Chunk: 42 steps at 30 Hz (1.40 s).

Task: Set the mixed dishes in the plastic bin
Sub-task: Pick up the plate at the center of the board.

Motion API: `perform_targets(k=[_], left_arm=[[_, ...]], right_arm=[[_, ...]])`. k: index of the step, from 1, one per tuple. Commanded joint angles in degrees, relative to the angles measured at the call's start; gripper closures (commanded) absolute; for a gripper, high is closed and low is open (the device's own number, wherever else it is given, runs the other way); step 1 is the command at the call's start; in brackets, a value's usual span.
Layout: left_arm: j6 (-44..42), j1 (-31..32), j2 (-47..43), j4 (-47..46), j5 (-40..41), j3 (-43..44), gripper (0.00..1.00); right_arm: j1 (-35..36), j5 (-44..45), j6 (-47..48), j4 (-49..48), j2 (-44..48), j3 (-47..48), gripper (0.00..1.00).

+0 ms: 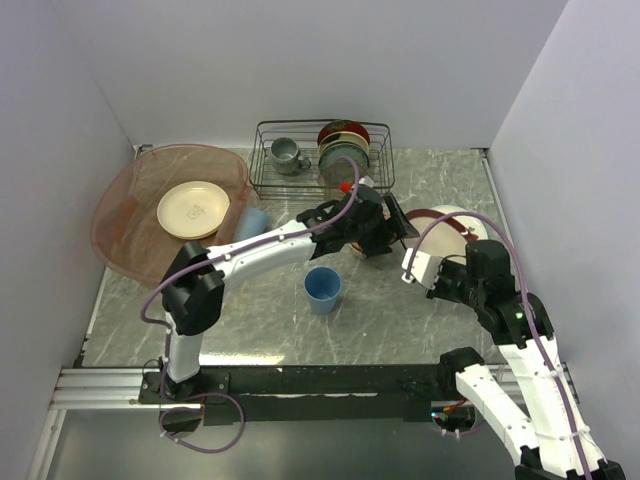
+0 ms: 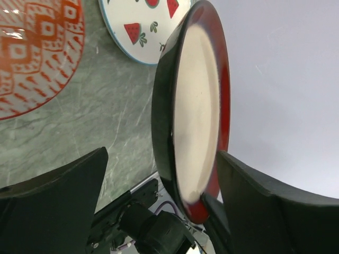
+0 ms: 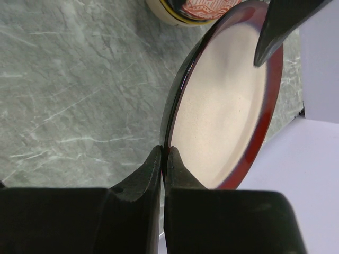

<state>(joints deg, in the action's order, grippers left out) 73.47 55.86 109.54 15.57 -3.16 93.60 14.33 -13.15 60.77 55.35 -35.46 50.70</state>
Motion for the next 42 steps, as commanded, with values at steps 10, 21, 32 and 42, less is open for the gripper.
perform_targets(k=[10,21,32,42], left_arm=[[3.4,1.3,0.6,0.7,0.6,3.0,0.64],[4.8,-0.3,-9.8,-15.1,-4.4,-11.3,0.99],[0.3,-4.3,-25.2,-34.0,-4.5,-29.8,0.99],[-8.7,-10.6,-38.9,-34.0,-6.9,-39.2,0.99]], right_arm=[[0.6,-1.4,-1.6,-8.9,2.9,4.4,1.0],[0.0,-10.7,-9.0,-7.6,5.1,3.8,0.79],[-3.2,-31.5,-23.1,-6.0,4.6,10.2,0.15],[-4.1,-32.5,-32.3,-11.0,2.2,12.8,0.04]])
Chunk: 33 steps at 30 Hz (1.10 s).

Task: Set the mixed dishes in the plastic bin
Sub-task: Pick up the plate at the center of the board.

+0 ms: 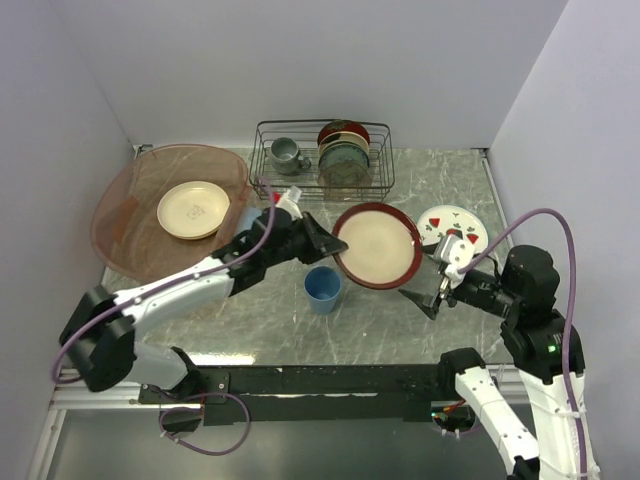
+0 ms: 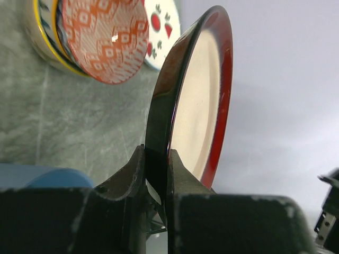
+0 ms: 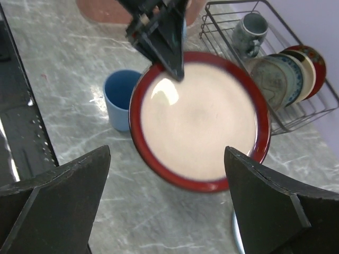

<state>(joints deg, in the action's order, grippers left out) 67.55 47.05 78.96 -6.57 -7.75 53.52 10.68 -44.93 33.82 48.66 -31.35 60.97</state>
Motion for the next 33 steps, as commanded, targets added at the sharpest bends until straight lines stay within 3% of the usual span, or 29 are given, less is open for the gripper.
perform_targets(k=[1,10,18,25,30,33], left_arm=[[-3.8,-2.4,-9.2,-11.1,-2.1,0.5,0.99],[-13.3,-8.6,-21.3,0.4,1.6,-3.7,0.99],[-19.8,-14.5,-29.3,10.8,4.5,-4.1,0.99],[-24.7,-20.1,-32.4,14.2,4.4,-2.9,0.99],[-26.9,-23.2,-31.5,15.7,3.4,-0.8,0.99],[-26.9,-26.4,-31.3,15.7,1.6,-0.1,0.99]], right_arm=[[-0.5,-0.3,-6.7,-4.7,-2.1,2.8,0.04],[-0.9,4.3,-17.9,-12.4,-6.0,3.9,0.0],[-2.7,6.3,-25.9,-22.6,-7.5,-1.5,0.0],[-10.0,3.1,-29.3,-29.3,-8.9,-9.2,0.0],[-20.9,-7.0,-35.1,-40.0,-10.8,-17.5,0.0],[-24.3,-7.9,-34.8,-42.6,-11.0,-20.0,0.0]])
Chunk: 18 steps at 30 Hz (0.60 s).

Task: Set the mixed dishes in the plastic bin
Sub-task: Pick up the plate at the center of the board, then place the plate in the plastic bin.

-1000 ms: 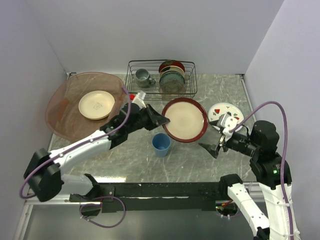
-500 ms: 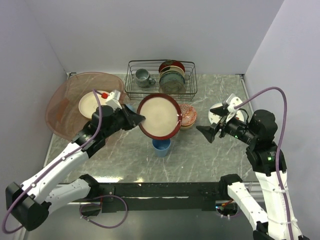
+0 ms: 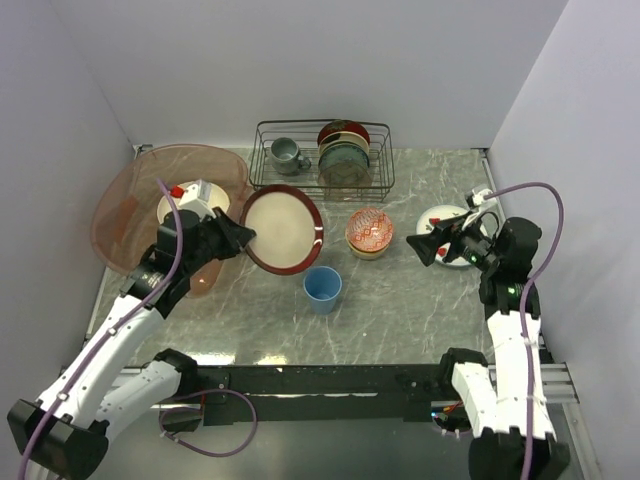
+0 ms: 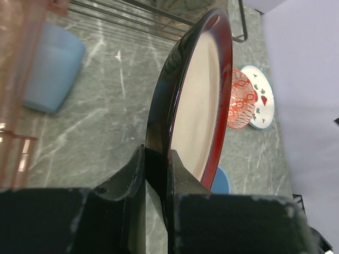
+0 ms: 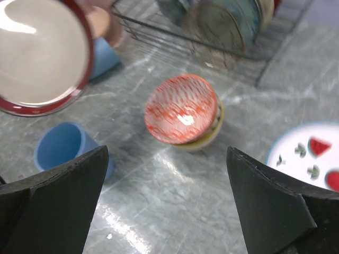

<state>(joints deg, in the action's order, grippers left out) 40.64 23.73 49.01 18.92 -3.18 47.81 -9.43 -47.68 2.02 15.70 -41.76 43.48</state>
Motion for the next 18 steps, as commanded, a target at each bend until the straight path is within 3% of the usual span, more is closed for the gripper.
perform_targets(k=[1,7,12,18], left_arm=[[0.0,-5.1,-1.3,-9.8,-3.6,5.9,0.99],[2.6,-15.7,2.0,-14.3,-11.0,4.9,0.99],[9.3,-26.2,6.0,-22.2,-21.5,3.2,0.99],[15.8,-34.3,11.5,-29.7,-27.3,2.7,0.99]], right_arm=[[-4.2,-4.2,-2.6,-8.2,-0.4,-2.1,0.0],[-4.2,-2.5,0.6,-7.5,2.3,-3.1,0.0],[-4.2,-1.7,1.1,-6.8,1.9,-2.8,0.0],[-4.2,-2.2,1.0,-6.1,0.7,-2.4,0.0]])
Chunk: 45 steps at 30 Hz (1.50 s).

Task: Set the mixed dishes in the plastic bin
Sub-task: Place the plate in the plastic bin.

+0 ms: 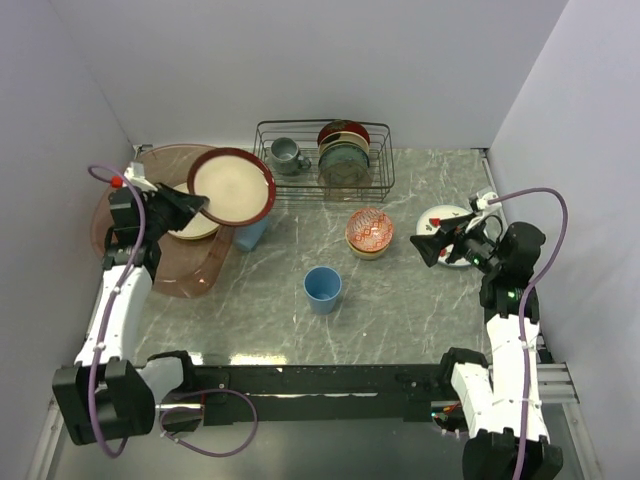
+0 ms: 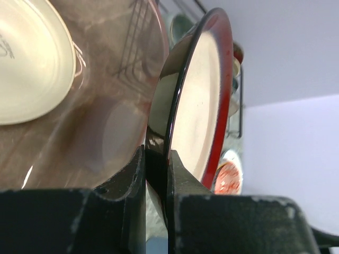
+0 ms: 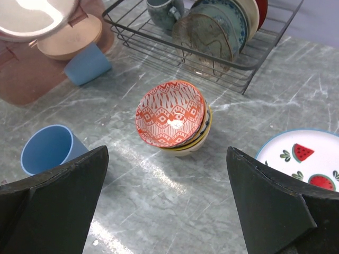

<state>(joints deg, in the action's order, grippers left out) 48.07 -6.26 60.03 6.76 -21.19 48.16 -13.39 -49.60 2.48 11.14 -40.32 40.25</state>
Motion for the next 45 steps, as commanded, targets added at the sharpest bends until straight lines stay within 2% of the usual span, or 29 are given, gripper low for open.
perform_targets(k=[1,6,15,29,36,45], left_arm=[[8.9,-5.3,1.8,-17.9,-9.9,2.5,0.99],[11.0,-11.0,5.5,-16.0,-8.3,4.6,0.99],[12.5,-16.1,11.3,-13.8,-4.6,7.2,0.99],[7.7,-17.3,19.9,-6.9,0.7,12.2,0.99],[5.7,-17.2,25.2,-3.3,0.4,14.9,0.99],[4.9,-17.3,29.5,-3.2,-1.9,15.2,0.99]], right_arm=[[-0.1,-0.2,0.5,-1.6,-0.8,0.8,0.0],[-0.1,-0.1,0.4,-1.5,-0.8,0.9,0.0],[-0.1,-0.1,0.4,-1.4,-1.4,1.1,0.0],[-0.1,0.4,0.9,-1.0,-2.0,1.1,0.0],[-0.1,0.6,0.9,-1.0,-2.2,1.1,0.0],[-0.1,0.7,1.0,-1.0,-2.5,1.1,0.0]])
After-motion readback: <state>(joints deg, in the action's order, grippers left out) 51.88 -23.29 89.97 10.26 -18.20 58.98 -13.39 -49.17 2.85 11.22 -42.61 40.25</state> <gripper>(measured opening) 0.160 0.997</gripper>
